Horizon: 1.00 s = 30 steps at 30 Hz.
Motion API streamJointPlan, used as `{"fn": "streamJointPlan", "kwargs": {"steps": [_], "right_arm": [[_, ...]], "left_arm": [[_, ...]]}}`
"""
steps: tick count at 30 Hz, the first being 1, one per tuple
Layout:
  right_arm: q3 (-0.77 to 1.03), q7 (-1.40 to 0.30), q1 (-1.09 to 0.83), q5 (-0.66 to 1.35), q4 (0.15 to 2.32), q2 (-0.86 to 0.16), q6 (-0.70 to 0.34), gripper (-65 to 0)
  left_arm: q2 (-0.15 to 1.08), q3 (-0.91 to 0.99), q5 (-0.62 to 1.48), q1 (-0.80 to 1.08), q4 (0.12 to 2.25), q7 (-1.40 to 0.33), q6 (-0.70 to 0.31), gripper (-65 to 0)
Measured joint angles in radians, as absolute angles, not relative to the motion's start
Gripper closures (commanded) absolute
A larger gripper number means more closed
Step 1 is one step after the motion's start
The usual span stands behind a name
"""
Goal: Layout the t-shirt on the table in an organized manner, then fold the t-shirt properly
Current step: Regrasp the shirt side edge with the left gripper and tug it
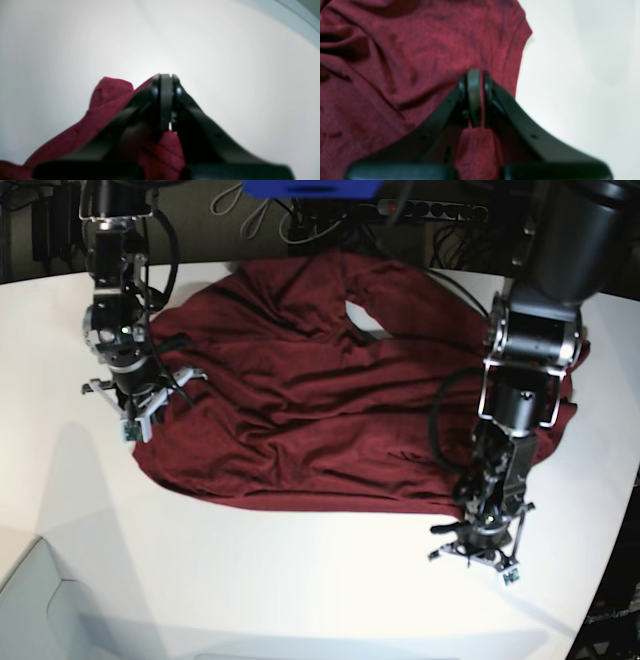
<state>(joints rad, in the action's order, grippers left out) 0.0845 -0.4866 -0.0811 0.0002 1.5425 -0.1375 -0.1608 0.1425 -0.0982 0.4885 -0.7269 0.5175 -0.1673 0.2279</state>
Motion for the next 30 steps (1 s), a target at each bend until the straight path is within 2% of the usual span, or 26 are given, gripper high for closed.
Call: {"fn": "streamJointPlan", "kwargs": {"steps": [4, 10, 13, 23, 30], "right_arm": [[0.085, -0.487, -0.081, -0.001, 1.542, -0.138, -0.160, -0.7], [0.084, -0.487, -0.081, 0.000, 1.543, -0.138, -0.160, -0.7], [0.084, -0.487, -0.081, 0.000, 1.544, -0.138, -0.161, -0.7], [0.084, -0.487, -0.081, 0.000, 1.545, -0.137, -0.160, -0.7], [0.084, -0.487, -0.081, 0.000, 1.547, -0.135, -0.160, -0.7]], "left_arm": [[0.122, -0.100, 0.487, -0.807, 0.389, -0.046, 0.229, -2.5], [0.120, -0.100, 0.487, -0.830, 0.353, -0.001, 0.229, -22.3], [0.119, -0.101, 0.488, -0.829, 0.353, 0.001, 0.229, -27.9], [0.129, -0.096, 0.491, -0.765, 0.383, 0.003, 0.228, -28.0], [0.140, -0.104, 0.487, -0.546, 0.621, -0.019, 0.236, -27.9]]}}
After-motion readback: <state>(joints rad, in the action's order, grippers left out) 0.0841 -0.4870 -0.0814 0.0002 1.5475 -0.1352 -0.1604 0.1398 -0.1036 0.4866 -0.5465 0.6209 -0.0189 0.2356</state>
